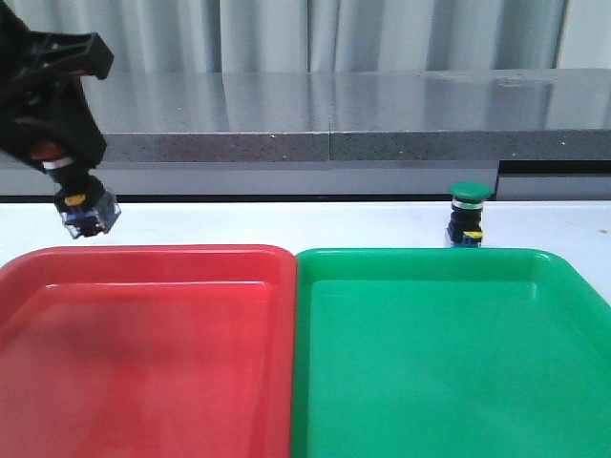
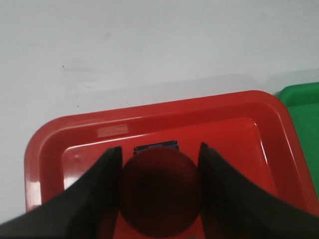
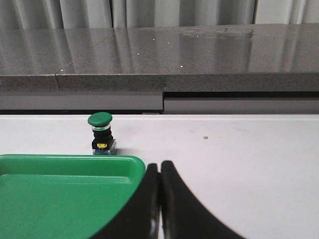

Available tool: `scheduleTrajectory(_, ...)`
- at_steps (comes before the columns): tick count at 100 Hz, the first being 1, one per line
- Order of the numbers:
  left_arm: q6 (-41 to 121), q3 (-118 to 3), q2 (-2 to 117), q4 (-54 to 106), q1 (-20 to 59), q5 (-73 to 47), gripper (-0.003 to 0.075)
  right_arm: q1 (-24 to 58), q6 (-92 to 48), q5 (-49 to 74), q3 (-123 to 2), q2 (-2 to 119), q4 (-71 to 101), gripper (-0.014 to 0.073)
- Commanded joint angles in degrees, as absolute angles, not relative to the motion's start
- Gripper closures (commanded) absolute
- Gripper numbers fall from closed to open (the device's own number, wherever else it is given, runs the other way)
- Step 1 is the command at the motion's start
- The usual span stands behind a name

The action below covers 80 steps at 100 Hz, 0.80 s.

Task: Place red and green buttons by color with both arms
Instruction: 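Lower the red button into the red tray and open the left gripper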

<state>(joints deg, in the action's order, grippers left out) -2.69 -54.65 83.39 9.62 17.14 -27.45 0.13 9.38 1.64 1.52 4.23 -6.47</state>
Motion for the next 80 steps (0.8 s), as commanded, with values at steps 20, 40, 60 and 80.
scheduleTrajectory(20,-4.2,-52.4,83.3,11.4,18.7,-20.7,0.0622,0.2,9.3,-3.4,0.7,4.7,-7.1,0.0654)
scheduleTrajectory(40,-4.2,-52.4,86.7,11.4,18.8,-18.7,0.0622,0.2,9.3,-3.4,0.7,4.7,-7.1,0.0654)
scheduleTrajectory(60,-4.2,-52.4,90.8,11.4,20.8,-18.3,0.0621,0.2,9.3,-3.4,0.7,4.7,-7.1,0.0654)
scheduleTrajectory(80,-4.2,-52.4,92.2,11.4,22.7,-18.1,0.0566,0.2,9.3,-3.4,0.7,4.7,-7.1,0.0654)
